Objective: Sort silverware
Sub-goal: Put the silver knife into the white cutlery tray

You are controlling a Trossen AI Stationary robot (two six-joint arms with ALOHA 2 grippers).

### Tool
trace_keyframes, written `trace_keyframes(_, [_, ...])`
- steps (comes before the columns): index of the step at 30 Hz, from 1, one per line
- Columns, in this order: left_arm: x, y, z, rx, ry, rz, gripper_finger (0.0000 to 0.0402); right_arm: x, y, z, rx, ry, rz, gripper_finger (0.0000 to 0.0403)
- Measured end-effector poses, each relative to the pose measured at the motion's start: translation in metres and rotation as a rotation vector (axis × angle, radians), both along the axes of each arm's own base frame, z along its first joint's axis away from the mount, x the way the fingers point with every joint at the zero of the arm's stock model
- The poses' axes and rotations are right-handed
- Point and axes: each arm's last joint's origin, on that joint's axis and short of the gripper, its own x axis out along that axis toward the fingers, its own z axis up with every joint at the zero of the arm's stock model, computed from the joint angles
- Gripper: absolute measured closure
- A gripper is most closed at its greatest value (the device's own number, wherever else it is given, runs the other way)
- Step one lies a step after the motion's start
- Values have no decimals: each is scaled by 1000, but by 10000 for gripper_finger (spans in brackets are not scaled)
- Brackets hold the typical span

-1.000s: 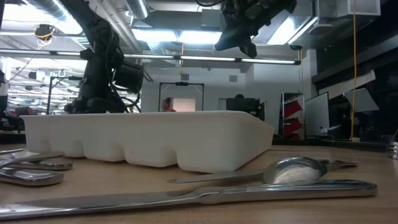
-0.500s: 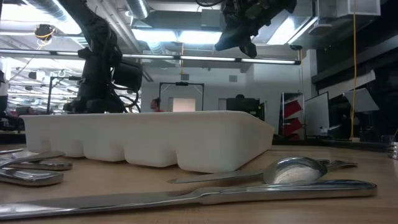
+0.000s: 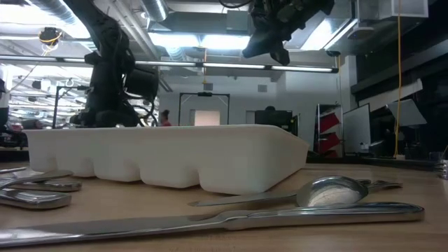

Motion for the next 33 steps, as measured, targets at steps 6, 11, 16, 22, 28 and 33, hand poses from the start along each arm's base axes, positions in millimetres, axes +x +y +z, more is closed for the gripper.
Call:
trace_keyframes(6, [-4,-1,19,51,-78,13,381,-1,0,-2,6,19,0,368])
trace_keyframes(11, [-8,-4,34,83,-146,20,375,-1,0,-2,4,21,3,368])
trace_keyframes(16, [-15,-9,53,107,-249,16,379,-3,1,-4,-7,46,18,368])
trace_keyframes(22, [-19,-14,79,161,-457,0,374,-4,1,-5,0,67,19,368])
trace_keyframes(28, [-6,-18,107,234,-780,-96,377,-4,1,-5,-1,67,19,368])
trace_keyframes(33, [11,-31,123,257,-986,-241,370,-4,1,-5,-1,66,20,368])
